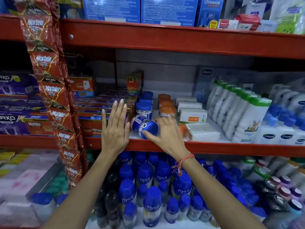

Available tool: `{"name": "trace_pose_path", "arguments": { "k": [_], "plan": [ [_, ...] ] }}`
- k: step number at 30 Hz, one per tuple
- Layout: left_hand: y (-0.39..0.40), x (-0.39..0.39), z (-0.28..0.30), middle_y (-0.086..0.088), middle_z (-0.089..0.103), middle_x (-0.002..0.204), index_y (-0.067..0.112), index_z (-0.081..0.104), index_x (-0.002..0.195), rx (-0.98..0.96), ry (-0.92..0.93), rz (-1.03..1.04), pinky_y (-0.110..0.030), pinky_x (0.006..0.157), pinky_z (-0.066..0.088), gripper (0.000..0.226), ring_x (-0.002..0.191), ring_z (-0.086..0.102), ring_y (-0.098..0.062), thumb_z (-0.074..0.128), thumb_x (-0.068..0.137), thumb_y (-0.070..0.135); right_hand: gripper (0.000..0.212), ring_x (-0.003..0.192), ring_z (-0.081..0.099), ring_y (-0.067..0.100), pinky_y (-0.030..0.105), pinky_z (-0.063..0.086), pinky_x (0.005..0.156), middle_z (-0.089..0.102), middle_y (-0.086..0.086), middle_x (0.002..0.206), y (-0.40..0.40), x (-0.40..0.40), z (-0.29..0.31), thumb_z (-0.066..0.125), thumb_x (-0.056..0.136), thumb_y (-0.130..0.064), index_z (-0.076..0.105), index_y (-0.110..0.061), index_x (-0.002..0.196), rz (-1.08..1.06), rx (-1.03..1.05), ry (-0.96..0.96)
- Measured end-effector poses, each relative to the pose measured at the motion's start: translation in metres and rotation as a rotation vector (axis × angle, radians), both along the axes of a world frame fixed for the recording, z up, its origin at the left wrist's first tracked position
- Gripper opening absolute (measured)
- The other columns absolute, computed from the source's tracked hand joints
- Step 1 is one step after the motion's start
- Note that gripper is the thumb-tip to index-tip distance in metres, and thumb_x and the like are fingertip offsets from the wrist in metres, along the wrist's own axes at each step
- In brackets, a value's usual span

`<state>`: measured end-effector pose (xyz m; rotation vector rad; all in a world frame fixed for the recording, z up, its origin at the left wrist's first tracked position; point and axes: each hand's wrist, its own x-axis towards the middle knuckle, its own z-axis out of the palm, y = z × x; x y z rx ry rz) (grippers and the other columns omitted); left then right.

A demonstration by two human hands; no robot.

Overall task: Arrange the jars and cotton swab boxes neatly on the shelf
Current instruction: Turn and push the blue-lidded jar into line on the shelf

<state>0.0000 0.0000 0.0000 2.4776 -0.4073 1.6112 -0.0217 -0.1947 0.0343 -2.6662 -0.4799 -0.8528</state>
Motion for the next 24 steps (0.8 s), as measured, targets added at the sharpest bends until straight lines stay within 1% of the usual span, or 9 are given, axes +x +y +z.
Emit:
{"name": "trace_pose_path", "arguments": {
  "k": [2, 6, 8, 11, 13, 16, 18, 22, 24],
  "plan": [
    [0.002, 0.005, -0.003, -0.01, 0.023, 0.157, 0.004, 0.025, 0.148, -0.031, 0.0, 0.049, -0.05, 0.121, 0.002, 0.053, 0.147, 0.016, -0.023, 0.026, 0.101, 0.029, 0.076, 0.109, 0.052, 0.021, 0.034, 0.034, 0.102, 0.065, 0.006, 0.113, 0.005, 0.004, -0.001, 0.044, 0.075, -0.073, 0.06, -0.013, 0.119, -0.055, -0.052, -0.013],
    [0.006, 0.016, -0.014, -0.008, 0.018, 0.158, 0.006, 0.019, 0.15, 0.023, -0.034, 0.097, -0.049, 0.121, -0.002, 0.057, 0.148, 0.012, -0.022, 0.026, 0.099, 0.032, 0.081, 0.104, 0.056, 0.024, 0.039, 0.025, 0.111, 0.071, 0.007, 0.102, 0.013, 0.015, -0.006, 0.044, 0.069, -0.078, 0.064, -0.011, 0.109, -0.122, -0.09, -0.057],
    [0.008, 0.018, -0.016, -0.007, 0.015, 0.158, 0.007, 0.018, 0.15, 0.029, -0.054, 0.106, -0.048, 0.121, -0.002, 0.056, 0.148, 0.011, -0.021, 0.024, 0.1, 0.031, 0.076, 0.102, 0.058, 0.024, 0.043, 0.029, 0.112, 0.071, 0.007, 0.098, 0.014, 0.017, -0.003, 0.05, 0.066, -0.075, 0.066, -0.011, 0.105, -0.119, -0.044, -0.059],
    [0.007, 0.018, -0.018, -0.002, 0.009, 0.16, 0.007, 0.019, 0.149, 0.021, -0.075, 0.103, -0.048, 0.122, -0.001, 0.054, 0.148, 0.011, -0.02, 0.022, 0.1, 0.03, 0.068, 0.099, 0.06, 0.023, 0.037, 0.043, 0.099, 0.07, 0.005, 0.096, 0.015, 0.018, 0.005, 0.06, 0.06, -0.067, 0.065, -0.013, 0.102, -0.08, 0.063, 0.018],
    [0.007, 0.018, -0.018, 0.0, 0.005, 0.161, 0.006, 0.02, 0.149, 0.012, -0.081, 0.092, -0.047, 0.122, -0.001, 0.054, 0.149, 0.01, -0.019, 0.022, 0.1, 0.03, 0.071, 0.098, 0.061, 0.02, 0.034, 0.05, 0.088, 0.069, 0.002, 0.101, 0.013, 0.023, 0.013, 0.064, 0.057, -0.064, 0.062, -0.016, 0.109, -0.02, 0.158, 0.094],
    [0.008, 0.018, -0.018, 0.001, 0.005, 0.161, 0.006, 0.02, 0.149, -0.002, -0.076, 0.082, -0.047, 0.122, -0.001, 0.054, 0.149, 0.009, -0.018, 0.022, 0.1, 0.029, 0.079, 0.104, 0.061, 0.018, 0.034, 0.053, 0.086, 0.066, -0.001, 0.113, 0.013, 0.03, 0.027, 0.072, 0.054, -0.058, 0.055, -0.018, 0.12, 0.055, 0.259, 0.186],
    [0.008, 0.018, -0.018, 0.001, 0.005, 0.161, 0.006, 0.021, 0.148, -0.004, -0.076, 0.088, -0.047, 0.122, -0.001, 0.054, 0.149, 0.009, -0.018, 0.022, 0.1, 0.029, 0.082, 0.107, 0.06, 0.017, 0.032, 0.053, 0.088, 0.066, 0.0, 0.116, 0.014, 0.033, 0.035, 0.076, 0.055, -0.054, 0.054, -0.016, 0.125, 0.071, 0.25, 0.223],
    [0.008, 0.018, -0.017, 0.001, 0.005, 0.161, 0.007, 0.02, 0.149, -0.002, -0.068, 0.094, -0.045, 0.122, -0.002, 0.053, 0.149, 0.009, -0.018, 0.019, 0.101, 0.03, 0.079, 0.103, 0.061, 0.016, 0.032, 0.052, 0.09, 0.07, 0.004, 0.107, 0.017, 0.039, 0.049, 0.075, 0.058, -0.049, 0.054, -0.012, 0.124, 0.093, 0.19, 0.289],
    [0.008, 0.018, -0.016, 0.002, 0.005, 0.161, 0.007, 0.019, 0.149, -0.003, -0.068, 0.091, -0.044, 0.122, -0.002, 0.053, 0.149, 0.009, -0.018, 0.018, 0.101, 0.03, 0.079, 0.106, 0.061, 0.015, 0.032, 0.053, 0.089, 0.068, 0.004, 0.114, 0.019, 0.042, 0.055, 0.074, 0.059, -0.049, 0.054, -0.011, 0.125, 0.107, 0.149, 0.325]
  ]
}}
